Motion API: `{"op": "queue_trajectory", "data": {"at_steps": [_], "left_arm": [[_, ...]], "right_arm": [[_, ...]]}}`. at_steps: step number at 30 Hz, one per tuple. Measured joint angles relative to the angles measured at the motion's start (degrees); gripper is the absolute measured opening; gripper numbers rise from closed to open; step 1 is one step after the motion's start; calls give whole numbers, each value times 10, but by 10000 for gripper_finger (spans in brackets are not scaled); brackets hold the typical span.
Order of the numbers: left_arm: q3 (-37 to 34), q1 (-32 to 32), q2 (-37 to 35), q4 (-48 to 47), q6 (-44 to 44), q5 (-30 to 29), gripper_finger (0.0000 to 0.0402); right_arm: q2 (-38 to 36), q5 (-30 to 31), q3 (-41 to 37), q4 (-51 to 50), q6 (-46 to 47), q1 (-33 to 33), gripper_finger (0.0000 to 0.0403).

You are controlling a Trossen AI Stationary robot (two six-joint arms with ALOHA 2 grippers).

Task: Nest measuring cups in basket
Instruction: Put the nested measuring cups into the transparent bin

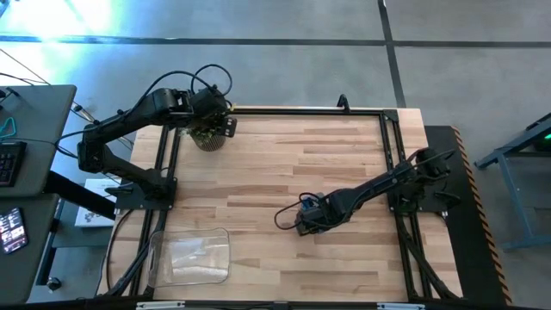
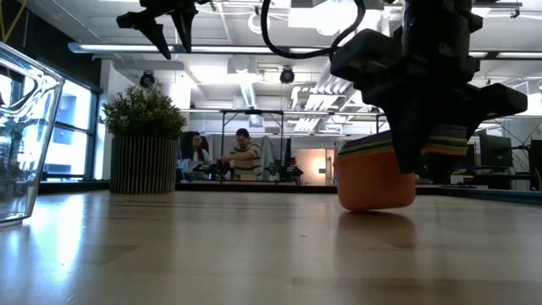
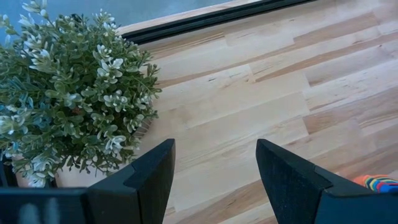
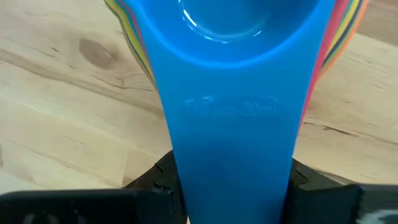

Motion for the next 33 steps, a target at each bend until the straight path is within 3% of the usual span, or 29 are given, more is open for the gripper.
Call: {"op": "queue_trajectory", "data": {"at_steps": [17, 23, 33], "left_arm": [[0, 0, 0, 4, 0, 0, 216], [0, 0, 0, 4, 0, 0, 216], [0, 0, 0, 4, 0, 0, 216]], "right_arm": [[7, -19, -1, 10, 37, -12, 124], [8, -20, -2, -12, 16, -21, 175], [8, -2, -2, -26, -18, -38, 181]]}}
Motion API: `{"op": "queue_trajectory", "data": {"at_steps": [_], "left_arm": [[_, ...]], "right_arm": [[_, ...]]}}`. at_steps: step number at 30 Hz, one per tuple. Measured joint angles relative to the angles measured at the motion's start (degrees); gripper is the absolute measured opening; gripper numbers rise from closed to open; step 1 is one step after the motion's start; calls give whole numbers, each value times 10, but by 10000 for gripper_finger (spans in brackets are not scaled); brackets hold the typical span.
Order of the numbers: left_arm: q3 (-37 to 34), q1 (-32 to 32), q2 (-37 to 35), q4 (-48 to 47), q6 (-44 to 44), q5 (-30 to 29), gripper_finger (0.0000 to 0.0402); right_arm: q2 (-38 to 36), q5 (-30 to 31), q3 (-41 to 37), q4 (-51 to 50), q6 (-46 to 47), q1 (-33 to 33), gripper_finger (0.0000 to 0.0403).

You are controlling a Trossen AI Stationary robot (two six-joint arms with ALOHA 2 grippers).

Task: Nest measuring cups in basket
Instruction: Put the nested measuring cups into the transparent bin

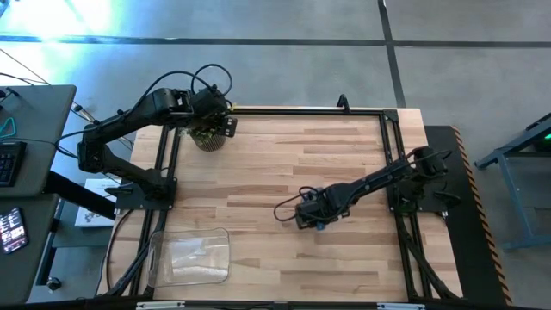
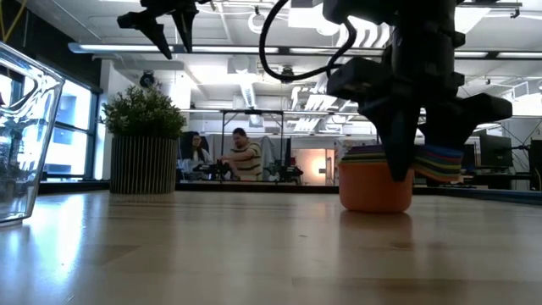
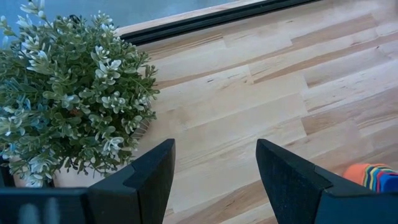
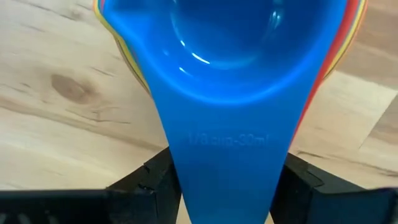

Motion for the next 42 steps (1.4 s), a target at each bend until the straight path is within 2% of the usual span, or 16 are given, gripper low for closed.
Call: {"op": "queue_trajectory", "data": {"at_steps": [3, 8, 30, 42], "left_arm": [[0, 0, 0, 0, 0, 0, 216], [0, 0, 0, 0, 0, 0, 216], [0, 0, 0, 0, 0, 0, 216], [0, 0, 0, 0, 0, 0, 216]], "right_arm": [[0, 1, 0, -7, -11, -7, 174], [0, -3, 0, -9, -25, -15, 128], [0, 13, 0, 17, -57, -9, 128], [0, 42, 38, 13, -60, 13, 128]]}}
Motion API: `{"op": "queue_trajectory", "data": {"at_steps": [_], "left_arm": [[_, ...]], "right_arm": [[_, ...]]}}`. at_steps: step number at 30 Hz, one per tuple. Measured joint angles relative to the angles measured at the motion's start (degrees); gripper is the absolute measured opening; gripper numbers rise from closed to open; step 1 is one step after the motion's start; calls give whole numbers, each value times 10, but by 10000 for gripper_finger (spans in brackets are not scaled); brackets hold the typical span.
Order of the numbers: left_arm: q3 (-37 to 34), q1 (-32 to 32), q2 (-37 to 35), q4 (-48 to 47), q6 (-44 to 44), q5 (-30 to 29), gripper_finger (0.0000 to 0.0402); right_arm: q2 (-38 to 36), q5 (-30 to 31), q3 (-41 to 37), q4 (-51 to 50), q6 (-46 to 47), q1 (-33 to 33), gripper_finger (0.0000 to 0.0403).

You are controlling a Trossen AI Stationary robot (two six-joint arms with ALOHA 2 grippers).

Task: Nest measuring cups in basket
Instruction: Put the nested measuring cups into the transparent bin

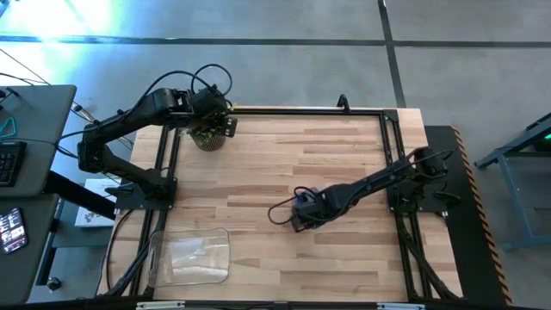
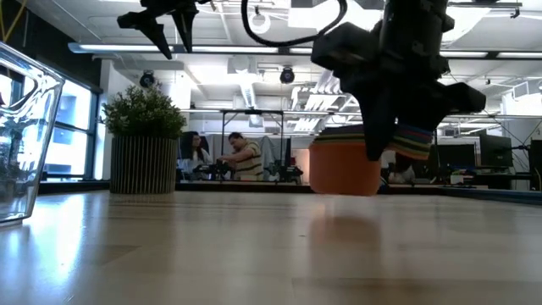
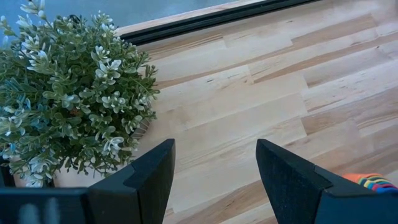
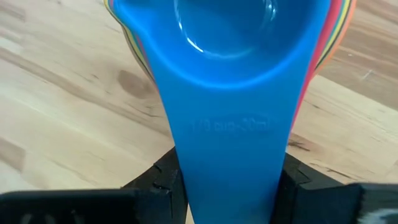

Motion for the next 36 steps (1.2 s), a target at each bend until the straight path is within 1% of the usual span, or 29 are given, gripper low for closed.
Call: {"op": "queue_trajectory", "data": {"at_steps": [9, 16, 24, 36], "left_arm": [[0, 0, 0, 0, 0, 0, 216], [0, 0, 0, 0, 0, 0, 216], [0, 0, 0, 0, 0, 0, 216], [0, 0, 0, 0, 0, 0, 216]], "right_arm": [[0, 21, 3, 5, 8, 5, 127], [0, 22, 3, 5, 13, 4, 127], [0, 40, 3, 21, 12, 4, 126], [0, 63, 3, 62, -27, 4, 126]]}}
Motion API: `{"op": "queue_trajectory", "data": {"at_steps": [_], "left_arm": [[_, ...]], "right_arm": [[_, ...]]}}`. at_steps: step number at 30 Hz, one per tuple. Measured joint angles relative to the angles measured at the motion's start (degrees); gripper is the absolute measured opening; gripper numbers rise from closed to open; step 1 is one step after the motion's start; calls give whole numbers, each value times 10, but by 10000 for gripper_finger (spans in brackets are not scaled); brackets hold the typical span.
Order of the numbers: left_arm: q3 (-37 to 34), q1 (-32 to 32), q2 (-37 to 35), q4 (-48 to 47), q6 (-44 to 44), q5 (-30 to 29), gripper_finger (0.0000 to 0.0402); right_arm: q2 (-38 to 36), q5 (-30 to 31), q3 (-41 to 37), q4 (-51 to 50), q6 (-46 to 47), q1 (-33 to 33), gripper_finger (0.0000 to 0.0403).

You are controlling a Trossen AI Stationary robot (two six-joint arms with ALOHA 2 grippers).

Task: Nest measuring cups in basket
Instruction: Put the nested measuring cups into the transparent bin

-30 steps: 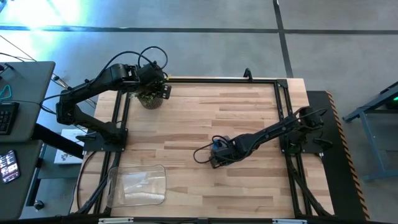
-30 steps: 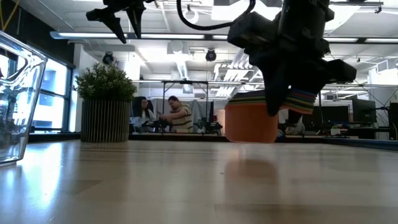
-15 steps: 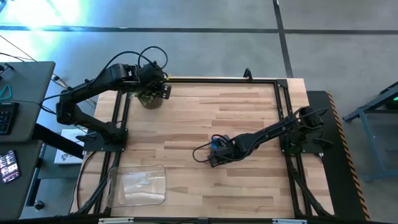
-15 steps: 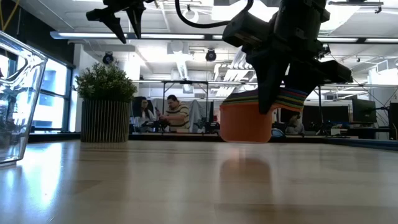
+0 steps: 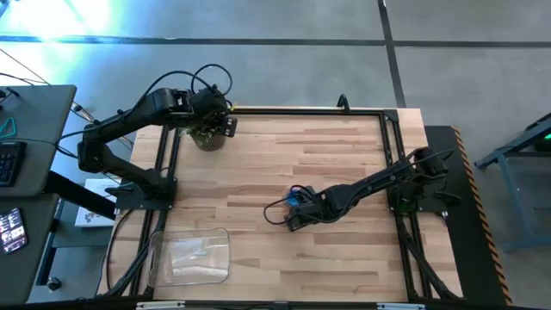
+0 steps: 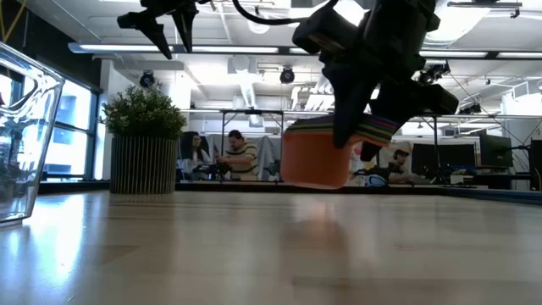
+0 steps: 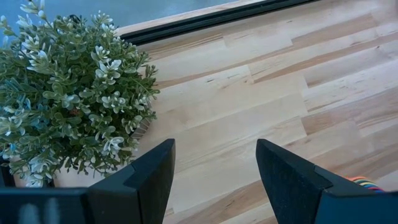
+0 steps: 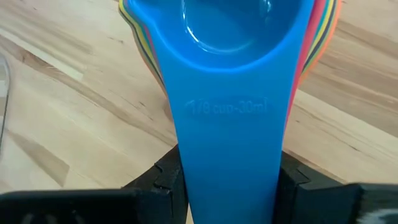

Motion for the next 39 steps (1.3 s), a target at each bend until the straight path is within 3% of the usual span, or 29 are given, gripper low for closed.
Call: {"op": "queue_trajectory", "data": {"at_steps": [11, 19, 27, 31, 36, 39], "left_arm": [[0, 0, 0, 1, -5, 0, 216], [0, 0, 0, 74, -134, 0, 216], [0, 0, 0, 122, -140, 0, 216], [0, 0, 0, 124, -66, 1, 216], [0, -5, 0, 84, 72, 113, 216], [0, -38, -1, 40, 113, 122, 216]], "right_arm": [[0, 5, 0, 4, -33, 1, 126], [0, 7, 0, 3, -41, 1, 126], [0, 7, 0, 2, -42, 1, 124], [0, 7, 0, 2, -42, 1, 124], [0, 7, 0, 1, -44, 1, 124], [0, 7, 0, 0, -48, 0, 124]]}}
